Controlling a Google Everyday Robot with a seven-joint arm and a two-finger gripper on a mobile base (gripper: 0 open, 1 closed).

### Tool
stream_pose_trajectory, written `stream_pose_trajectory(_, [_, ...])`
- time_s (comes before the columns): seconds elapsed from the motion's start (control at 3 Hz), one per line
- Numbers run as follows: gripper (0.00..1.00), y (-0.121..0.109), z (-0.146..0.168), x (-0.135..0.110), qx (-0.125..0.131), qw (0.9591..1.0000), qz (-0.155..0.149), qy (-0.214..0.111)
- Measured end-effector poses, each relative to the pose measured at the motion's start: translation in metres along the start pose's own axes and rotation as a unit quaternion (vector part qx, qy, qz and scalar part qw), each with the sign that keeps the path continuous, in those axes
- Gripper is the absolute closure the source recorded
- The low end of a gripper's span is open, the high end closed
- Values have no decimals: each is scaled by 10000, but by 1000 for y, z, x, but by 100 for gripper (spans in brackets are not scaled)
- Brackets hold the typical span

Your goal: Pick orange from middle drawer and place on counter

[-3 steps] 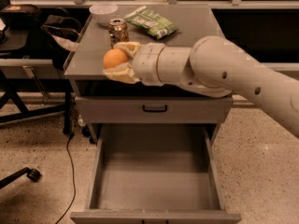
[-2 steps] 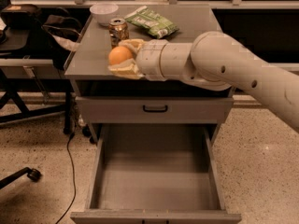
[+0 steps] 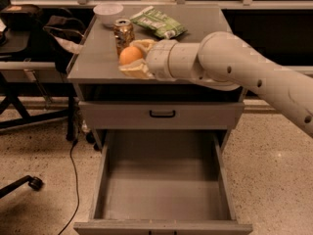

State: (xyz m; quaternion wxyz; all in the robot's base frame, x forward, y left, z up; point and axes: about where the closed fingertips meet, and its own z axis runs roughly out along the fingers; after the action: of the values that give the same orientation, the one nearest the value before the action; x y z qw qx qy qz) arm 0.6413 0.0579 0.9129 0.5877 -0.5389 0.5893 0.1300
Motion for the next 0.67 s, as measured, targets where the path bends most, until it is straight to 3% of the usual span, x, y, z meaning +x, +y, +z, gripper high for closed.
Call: stream_pose_trajectory(0.67, [100, -13, 13, 18, 138, 9997, 61, 167])
